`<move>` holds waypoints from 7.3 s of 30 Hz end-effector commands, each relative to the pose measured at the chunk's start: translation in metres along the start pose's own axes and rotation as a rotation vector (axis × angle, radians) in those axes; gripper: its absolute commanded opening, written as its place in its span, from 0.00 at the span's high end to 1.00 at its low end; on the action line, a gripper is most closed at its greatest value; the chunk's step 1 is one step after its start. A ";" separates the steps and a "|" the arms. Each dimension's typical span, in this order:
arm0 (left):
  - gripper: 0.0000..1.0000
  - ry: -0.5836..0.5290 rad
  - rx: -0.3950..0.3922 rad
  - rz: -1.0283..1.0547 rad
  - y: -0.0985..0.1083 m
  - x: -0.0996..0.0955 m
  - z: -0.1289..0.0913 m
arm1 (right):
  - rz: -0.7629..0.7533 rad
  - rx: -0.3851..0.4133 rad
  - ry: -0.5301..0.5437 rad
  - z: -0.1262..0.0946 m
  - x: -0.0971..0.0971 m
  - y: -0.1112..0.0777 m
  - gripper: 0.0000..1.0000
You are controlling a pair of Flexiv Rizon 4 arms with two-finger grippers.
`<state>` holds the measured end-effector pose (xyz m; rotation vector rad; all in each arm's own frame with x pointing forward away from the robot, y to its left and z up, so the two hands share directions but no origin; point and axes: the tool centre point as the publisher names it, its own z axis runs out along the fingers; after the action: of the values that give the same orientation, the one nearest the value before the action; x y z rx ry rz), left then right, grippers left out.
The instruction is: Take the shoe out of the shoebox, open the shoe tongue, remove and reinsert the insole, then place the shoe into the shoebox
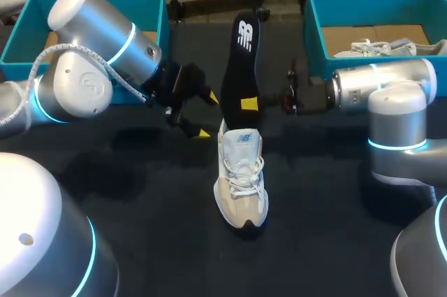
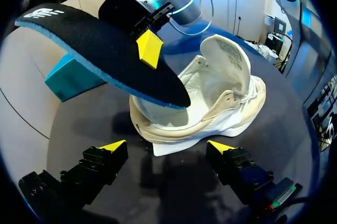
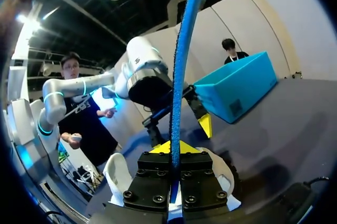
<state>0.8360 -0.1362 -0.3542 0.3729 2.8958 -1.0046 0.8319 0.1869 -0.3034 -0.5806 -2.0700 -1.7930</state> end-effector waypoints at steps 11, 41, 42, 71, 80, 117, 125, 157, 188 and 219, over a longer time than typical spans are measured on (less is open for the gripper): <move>0.00 0.000 -0.005 0.000 -0.001 0.000 0.000 | -0.024 0.033 -0.023 0.006 -0.006 -0.017 1.00; 0.00 0.000 -0.005 0.000 -0.001 0.000 0.000 | 0.042 0.064 -0.011 0.017 0.003 -0.076 1.00; 0.00 0.000 -0.005 0.000 -0.001 0.000 0.000 | 0.044 0.064 -0.012 0.016 0.003 -0.077 1.00; 0.00 0.000 -0.005 0.000 -0.001 0.000 0.000 | -0.048 0.068 -0.059 0.012 0.005 -0.042 0.71; 0.00 0.000 -0.005 0.000 -0.001 0.000 0.000 | -0.070 0.070 -0.070 0.010 0.004 -0.031 0.69; 0.00 0.000 -0.005 0.000 -0.001 0.000 0.000 | 0.136 0.232 0.047 0.017 0.010 -0.059 1.00; 0.00 0.000 -0.005 0.000 -0.001 0.000 0.000 | 0.118 0.216 0.007 0.014 0.012 -0.058 0.82; 0.00 0.000 -0.005 0.000 -0.001 0.000 0.000 | 0.130 0.295 0.059 0.014 0.013 -0.064 1.00; 0.00 0.000 -0.005 0.000 -0.001 0.000 0.000 | 0.127 0.237 0.042 0.018 0.003 -0.037 1.00; 0.00 0.000 -0.005 0.000 -0.001 0.000 0.000 | 0.112 0.266 0.015 0.020 0.008 -0.036 0.73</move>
<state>0.8360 -0.1361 -0.3541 0.3729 2.8958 -1.0044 0.8020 0.1971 -0.3315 -0.6007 -2.1701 -1.4350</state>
